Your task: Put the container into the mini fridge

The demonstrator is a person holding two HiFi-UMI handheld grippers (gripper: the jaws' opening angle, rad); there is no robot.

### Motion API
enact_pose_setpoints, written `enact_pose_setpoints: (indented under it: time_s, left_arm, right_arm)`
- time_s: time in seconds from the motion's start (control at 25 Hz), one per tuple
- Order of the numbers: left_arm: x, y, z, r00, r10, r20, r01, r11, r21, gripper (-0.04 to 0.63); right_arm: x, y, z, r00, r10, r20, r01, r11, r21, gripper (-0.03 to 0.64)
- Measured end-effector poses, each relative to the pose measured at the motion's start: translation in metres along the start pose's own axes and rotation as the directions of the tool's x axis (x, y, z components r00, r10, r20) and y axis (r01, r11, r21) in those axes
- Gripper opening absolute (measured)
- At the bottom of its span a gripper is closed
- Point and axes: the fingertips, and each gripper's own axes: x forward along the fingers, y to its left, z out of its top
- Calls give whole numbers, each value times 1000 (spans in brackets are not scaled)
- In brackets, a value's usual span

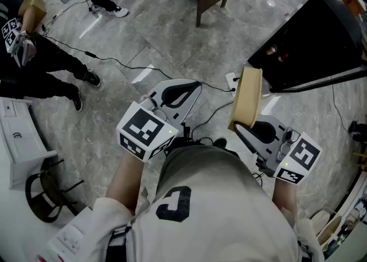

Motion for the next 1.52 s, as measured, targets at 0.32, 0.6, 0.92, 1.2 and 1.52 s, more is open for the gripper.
enact_pose_setpoints:
  time_s: [0.32, 0.6, 0.92, 1.2, 1.52]
  left_arm:
    - [-47, 86, -41, 995, -28, -96, 25, 999, -27, 55]
    - [-22, 68, -36, 988, -119, -94, 116, 993, -30, 55]
    - [22, -4, -21, 970, -208, -125, 214, 976, 32, 55]
    - [82, -73, 3, 977, -187, -108, 193, 980, 56, 55]
    - [139, -139, 24, 984, -150, -92, 157, 985, 74, 55]
  right_arm:
    - [98, 26, 13, 999, -33, -25, 34, 999, 21, 29]
    - [89, 22, 6, 992, -123, -32, 124, 992, 10, 29]
    - [39, 9, 0, 988, -141, 57, 140, 990, 26, 29]
    - [-46, -11, -15, 991, -115, 65, 115, 993, -1, 31]
    - [-129, -33, -28, 994, -86, 67, 89, 996, -32, 31]
